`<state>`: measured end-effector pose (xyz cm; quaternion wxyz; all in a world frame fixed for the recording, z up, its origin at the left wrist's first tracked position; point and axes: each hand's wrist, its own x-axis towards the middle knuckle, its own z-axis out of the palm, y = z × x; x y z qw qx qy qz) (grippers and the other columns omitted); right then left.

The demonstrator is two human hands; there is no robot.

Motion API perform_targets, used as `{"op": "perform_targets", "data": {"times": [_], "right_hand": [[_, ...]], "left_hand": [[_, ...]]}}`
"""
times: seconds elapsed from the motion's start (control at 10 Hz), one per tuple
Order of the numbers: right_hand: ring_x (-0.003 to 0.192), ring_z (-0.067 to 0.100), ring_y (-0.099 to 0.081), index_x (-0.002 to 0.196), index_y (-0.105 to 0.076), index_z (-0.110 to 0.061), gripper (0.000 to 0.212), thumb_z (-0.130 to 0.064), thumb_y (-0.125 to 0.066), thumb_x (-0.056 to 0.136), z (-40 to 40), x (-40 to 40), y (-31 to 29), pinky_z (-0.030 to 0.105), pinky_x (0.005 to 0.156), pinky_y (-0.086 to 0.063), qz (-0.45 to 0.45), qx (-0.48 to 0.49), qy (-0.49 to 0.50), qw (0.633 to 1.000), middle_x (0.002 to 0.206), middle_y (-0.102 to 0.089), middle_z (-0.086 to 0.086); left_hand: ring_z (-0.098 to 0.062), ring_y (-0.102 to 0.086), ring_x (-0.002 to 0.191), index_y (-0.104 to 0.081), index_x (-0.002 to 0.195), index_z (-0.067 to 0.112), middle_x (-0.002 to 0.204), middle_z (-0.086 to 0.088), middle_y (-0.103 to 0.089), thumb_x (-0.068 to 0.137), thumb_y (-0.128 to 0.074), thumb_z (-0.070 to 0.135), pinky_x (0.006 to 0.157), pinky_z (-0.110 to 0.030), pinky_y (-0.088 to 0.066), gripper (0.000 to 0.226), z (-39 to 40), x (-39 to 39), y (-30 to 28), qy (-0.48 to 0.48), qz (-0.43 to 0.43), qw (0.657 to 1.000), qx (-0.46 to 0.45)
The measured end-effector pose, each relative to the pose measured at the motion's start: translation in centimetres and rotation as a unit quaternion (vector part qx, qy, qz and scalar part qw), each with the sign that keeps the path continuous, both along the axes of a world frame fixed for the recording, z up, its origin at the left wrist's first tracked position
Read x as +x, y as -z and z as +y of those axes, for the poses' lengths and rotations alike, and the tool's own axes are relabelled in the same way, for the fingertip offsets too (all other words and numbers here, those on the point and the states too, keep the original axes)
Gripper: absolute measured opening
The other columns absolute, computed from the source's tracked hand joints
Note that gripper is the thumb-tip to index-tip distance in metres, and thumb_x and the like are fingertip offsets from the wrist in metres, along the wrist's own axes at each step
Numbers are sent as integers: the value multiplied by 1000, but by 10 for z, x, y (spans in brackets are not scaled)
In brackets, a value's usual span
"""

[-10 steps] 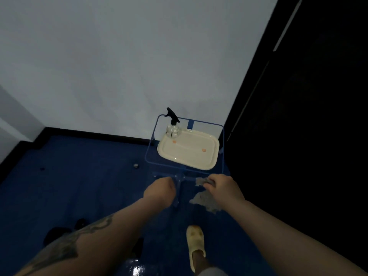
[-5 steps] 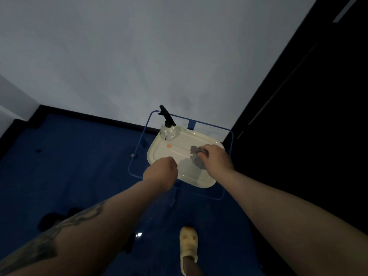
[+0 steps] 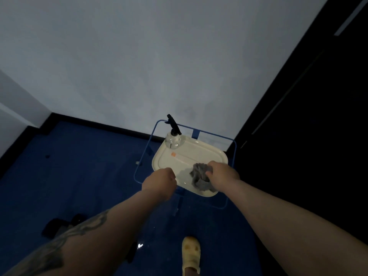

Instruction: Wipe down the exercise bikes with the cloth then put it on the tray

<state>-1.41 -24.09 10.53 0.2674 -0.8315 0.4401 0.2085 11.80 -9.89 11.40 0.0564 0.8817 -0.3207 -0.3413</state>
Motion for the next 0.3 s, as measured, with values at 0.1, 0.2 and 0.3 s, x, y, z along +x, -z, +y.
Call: {"op": "perform_targets", "data": {"times": [0.1, 0.2, 0.3], "right_hand": [[102, 27, -59, 126, -50, -18, 33, -32, -44, 97, 26, -7, -28, 29, 71, -46, 5, 3, 2, 1000, 121, -59, 10], [100, 26, -59, 121, -53, -15, 28, -27, -40, 99, 60, -18, -55, 26, 62, -41, -18, -29, 1, 999, 120, -60, 9], [106, 23, -58, 123, -54, -15, 30, -27, -39, 100, 107, -32, -83, 24, 60, -38, -48, -59, -7, 997, 123, -60, 7]], "left_hand": [[-22, -61, 90, -59, 110, 23, 106, 0, -63, 90, -36, 22, 78, -37, -53, 30, 18, -1, -26, 12, -17, 1000, -20], [-22, -62, 88, -61, 103, 18, 101, -1, -63, 90, -36, 19, 74, -36, -53, 28, 51, -3, -52, 22, -40, 998, -54], [-20, -62, 85, -61, 97, 16, 97, 0, -63, 91, -36, 17, 67, -32, -49, 25, 97, -10, -74, 32, -80, 993, -81]]}}
